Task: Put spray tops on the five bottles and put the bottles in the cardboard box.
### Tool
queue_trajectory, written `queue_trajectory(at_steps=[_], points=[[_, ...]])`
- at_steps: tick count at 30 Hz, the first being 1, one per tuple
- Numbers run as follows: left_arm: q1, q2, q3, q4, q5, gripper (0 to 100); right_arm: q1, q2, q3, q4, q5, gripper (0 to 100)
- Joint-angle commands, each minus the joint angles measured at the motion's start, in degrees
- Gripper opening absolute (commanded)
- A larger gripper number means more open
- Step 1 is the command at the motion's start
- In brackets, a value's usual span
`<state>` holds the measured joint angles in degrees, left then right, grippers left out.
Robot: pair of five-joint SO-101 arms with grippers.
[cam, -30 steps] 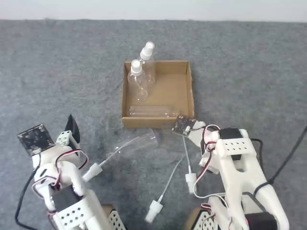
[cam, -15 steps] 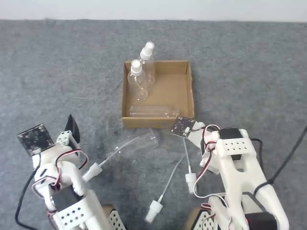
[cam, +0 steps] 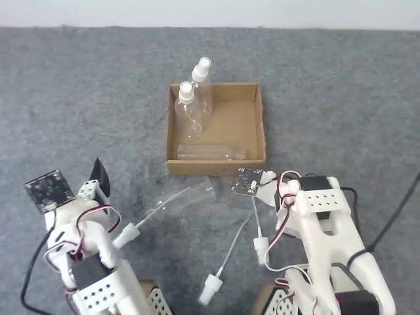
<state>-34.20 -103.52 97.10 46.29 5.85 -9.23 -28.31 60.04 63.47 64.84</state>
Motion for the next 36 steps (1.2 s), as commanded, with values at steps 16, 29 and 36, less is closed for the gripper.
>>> queue_trajectory(at_steps=[16,29,36], points=[[0.18,-0.7,-0.57,0.18,-0.35,27,1.01,-2.95,-18.37,16.04,-26.46,0.7],[0.26,-0.7,-0.57,0.18,-0.35,27,1.01,-3.12,-27.08,24.04,-41.93,0.7],[0.26,-0.7,-0.57,0.26,-0.35,27,1.1,-14.37,-26.81,24.04,-45.1,0.7]])
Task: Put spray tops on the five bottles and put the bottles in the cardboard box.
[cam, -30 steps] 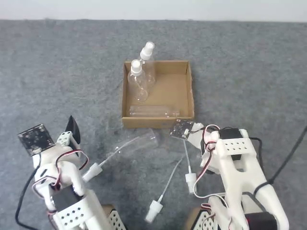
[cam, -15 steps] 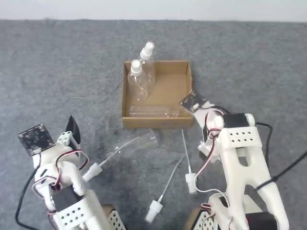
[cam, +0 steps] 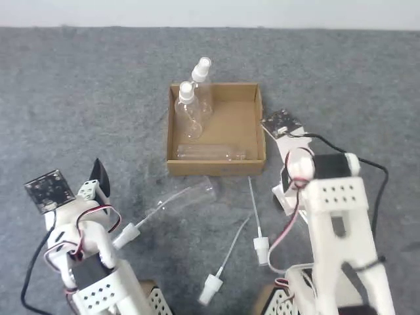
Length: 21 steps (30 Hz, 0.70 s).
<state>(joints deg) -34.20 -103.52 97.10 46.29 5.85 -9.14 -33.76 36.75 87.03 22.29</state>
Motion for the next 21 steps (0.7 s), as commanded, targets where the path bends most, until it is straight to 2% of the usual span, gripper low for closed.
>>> queue_trajectory(at_steps=[1,10,18,21], points=[[0.26,-0.7,-0.57,0.62,-0.35,27,1.01,-10.59,-3.43,0.57,-3.16,0.7],[0.26,-0.7,-0.57,0.79,-0.44,27,1.45,-16.92,3.16,-4.0,-5.54,0.6],[0.44,-0.7,-1.01,0.88,-6.24,27,14.64,-21.67,11.52,-18.95,-11.78,0.6],[2.64,-0.7,-2.77,2.64,-7.03,27,17.45,-22.2,14.15,-22.29,-15.12,0.6]])
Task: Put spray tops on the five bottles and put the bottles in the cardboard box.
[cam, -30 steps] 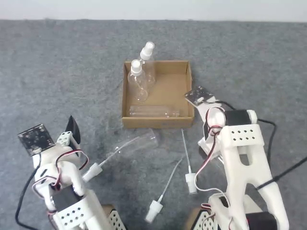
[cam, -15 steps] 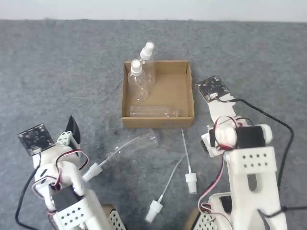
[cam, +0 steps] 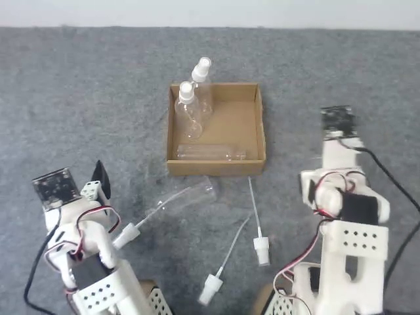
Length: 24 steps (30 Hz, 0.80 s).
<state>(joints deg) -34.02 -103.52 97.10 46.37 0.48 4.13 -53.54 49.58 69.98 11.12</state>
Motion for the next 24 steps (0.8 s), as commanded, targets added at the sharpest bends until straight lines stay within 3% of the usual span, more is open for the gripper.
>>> queue_trajectory(at_steps=[1,6,13,18,24], points=[[3.87,-0.7,-4.09,4.31,-2.99,27,4.79,-2.42,2.2,-6.46,-5.01,0.6],[12.57,-0.7,-12.7,15.56,-6.24,27,9.45,-2.42,7.21,-13.32,-12.31,0.6],[25.85,-0.53,-23.34,24.26,-8.26,27,19.56,-2.42,9.05,-16.4,-20.04,0.6],[34.37,1.58,-24.31,24.88,-10.9,27,19.91,-2.33,9.14,-16.4,-22.33,0.6],[42.73,16.35,-31.43,24.97,-11.52,27,19.91,-2.24,9.14,-16.4,-23.12,0.6]])
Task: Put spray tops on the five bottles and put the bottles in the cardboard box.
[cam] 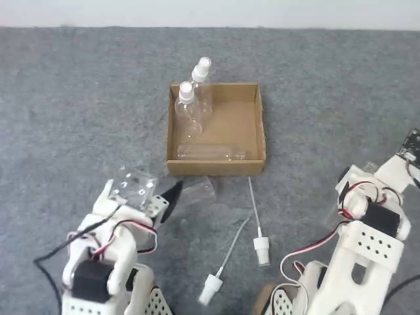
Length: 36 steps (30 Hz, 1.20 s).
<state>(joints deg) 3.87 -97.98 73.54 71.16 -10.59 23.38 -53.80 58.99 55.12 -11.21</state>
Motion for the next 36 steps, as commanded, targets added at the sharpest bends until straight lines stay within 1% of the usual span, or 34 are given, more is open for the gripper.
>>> queue_trajectory(at_steps=[1,8,14,19,23,29,36], points=[[6.33,13.8,-9.71,0.26,-0.35,27,0.66,-1.98,-0.26,-1.54,-0.79,0.6],[18.37,29.89,-18.24,-0.09,5.19,27,0.66,-1.8,0.0,-1.54,-0.7,0.6],[27.69,40.18,-21.76,-0.44,8.62,27,1.71,-2.15,4.84,-9.36,-0.7,0.6],[32.44,47.74,-22.73,-6.15,11.43,27,2.86,-2.15,5.19,-9.98,-0.7,0.6],[33.67,53.36,-22.64,-13.19,13.27,27,2.86,-2.15,5.27,-10.07,-0.7,0.6],[33.85,63.21,-22.9,-22.51,13.71,27,2.86,-2.15,5.36,-10.24,-0.7,0.6],[35.25,73.14,-22.9,-31.03,13.8,19,2.77,-2.15,5.36,-10.07,-0.7,0.6]])
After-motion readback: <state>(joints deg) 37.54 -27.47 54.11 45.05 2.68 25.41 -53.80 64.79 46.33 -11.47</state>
